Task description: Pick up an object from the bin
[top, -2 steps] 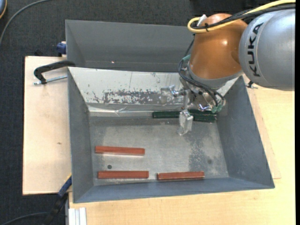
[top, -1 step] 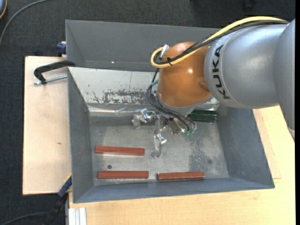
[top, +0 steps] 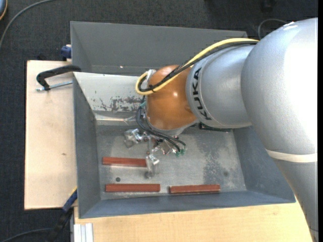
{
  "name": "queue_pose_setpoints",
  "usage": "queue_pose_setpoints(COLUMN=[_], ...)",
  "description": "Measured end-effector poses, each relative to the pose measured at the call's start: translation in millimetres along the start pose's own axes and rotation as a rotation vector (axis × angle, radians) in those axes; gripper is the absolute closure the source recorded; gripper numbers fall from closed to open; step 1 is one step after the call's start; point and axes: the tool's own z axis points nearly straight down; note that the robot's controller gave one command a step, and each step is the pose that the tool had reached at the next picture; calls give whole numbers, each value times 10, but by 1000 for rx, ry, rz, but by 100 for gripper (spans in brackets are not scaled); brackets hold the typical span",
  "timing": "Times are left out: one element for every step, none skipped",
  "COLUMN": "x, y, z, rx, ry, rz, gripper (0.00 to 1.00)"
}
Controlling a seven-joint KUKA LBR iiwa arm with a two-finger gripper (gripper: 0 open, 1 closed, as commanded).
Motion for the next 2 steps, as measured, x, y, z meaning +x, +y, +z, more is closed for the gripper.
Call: queue_pose_setpoints(x=[0,45], y=[-25,-34], z=[-44,-1596], rx=[3,6], ry=[-4,-19], rz=[3,109], gripper=[100,100])
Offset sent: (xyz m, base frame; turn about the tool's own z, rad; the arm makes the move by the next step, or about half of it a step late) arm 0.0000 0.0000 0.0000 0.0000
